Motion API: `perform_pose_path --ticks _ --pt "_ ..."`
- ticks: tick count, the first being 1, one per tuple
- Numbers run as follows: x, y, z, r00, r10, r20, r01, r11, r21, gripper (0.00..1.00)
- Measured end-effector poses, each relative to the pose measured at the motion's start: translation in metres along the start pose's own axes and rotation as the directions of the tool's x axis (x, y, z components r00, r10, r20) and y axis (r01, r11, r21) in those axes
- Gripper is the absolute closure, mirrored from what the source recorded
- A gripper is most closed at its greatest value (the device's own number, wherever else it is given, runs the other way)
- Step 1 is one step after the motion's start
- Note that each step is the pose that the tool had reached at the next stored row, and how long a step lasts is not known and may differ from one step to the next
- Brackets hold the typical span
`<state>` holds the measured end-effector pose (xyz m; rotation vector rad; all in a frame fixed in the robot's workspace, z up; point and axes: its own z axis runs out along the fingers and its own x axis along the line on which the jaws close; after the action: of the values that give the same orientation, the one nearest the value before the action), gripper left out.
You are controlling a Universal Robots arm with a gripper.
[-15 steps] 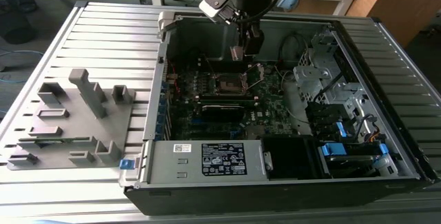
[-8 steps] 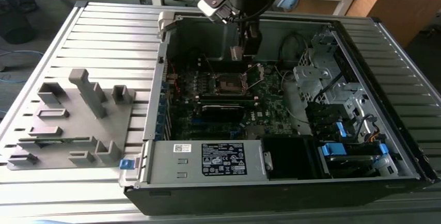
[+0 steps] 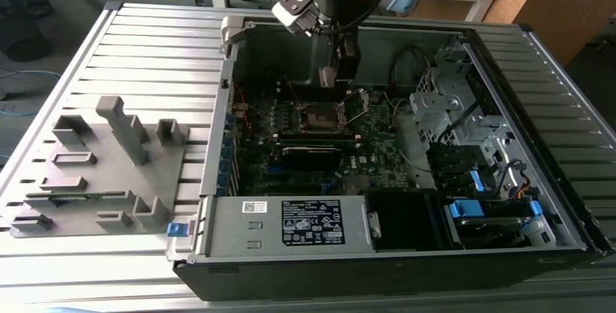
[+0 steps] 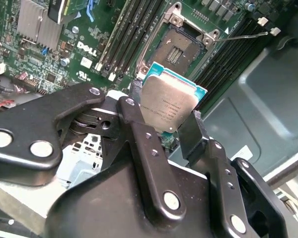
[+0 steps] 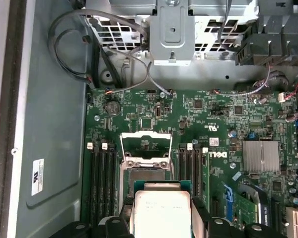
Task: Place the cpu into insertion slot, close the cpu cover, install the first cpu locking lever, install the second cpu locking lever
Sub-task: 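Place the cpu into insertion slot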
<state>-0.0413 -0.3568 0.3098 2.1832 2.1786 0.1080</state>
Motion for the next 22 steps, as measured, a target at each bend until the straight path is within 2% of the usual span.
perform_pose_path --ticks 6,13,15,19,22 --pt "0.0 -0.0014 0.0084 0.9999 0.012 0.001 -0.012 0.9999 -0.0002 0.46" --pt "0.0 -0.0016 0.0091 0.9999 0.014 0.0012 -0.014 0.9999 -0.0002 0.46" --pt "0.0 -0.0018 0.0116 0.9999 0.014 0.0006 -0.014 0.9999 -0.0004 0.46" --pt "-0.0001 -0.0024 0.0184 0.9999 0.013 -0.0034 -0.013 0.9999 -0.0004 0.46" --pt "-0.0001 -0.0027 0.0216 1.0 -0.001 -0.0071 0.001 1.0 -0.0008 0.46"
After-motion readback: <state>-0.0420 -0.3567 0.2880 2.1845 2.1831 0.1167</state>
